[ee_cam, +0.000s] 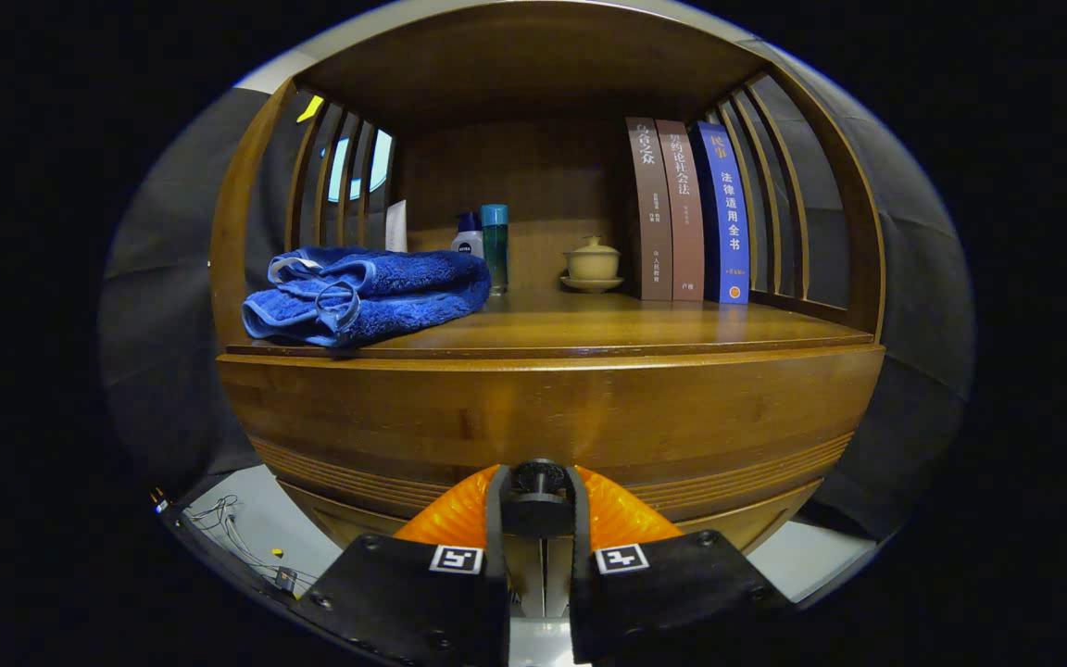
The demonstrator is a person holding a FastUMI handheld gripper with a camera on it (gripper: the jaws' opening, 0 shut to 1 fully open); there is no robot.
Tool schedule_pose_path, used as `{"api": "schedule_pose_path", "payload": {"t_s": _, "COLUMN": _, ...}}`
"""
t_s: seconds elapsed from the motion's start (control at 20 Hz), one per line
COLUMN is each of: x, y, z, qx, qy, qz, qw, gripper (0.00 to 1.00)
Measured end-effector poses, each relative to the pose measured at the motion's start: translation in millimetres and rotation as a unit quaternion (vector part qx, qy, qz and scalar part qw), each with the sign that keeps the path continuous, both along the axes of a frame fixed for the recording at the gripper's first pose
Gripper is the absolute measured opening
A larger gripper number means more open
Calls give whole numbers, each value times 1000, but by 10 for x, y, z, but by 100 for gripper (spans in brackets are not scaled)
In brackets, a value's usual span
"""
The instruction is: Pull open the drawer, take out the items inside it, and place them on the countertop above the cabinet.
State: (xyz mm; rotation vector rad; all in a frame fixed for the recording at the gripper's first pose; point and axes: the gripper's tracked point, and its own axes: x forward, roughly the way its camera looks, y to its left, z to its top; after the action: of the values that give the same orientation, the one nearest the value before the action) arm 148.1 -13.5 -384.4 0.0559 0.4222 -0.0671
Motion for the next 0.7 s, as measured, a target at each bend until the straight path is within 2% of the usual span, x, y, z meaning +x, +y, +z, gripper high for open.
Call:
{"api": "schedule_pose_path", "payload": {"t_s": 0.3, "x": -291, "y": 44, "z": 56, "qx": -3, "qy": 8, "qz": 0, "qw": 1000, "gripper": 30}}
{"api": "schedule_pose_path", "payload": {"t_s": 0.7, "x": -1006, "y": 79, "z": 195, "qx": -2, "qy": 27, "qz": 0, "qw": 1000, "gripper": 30}}
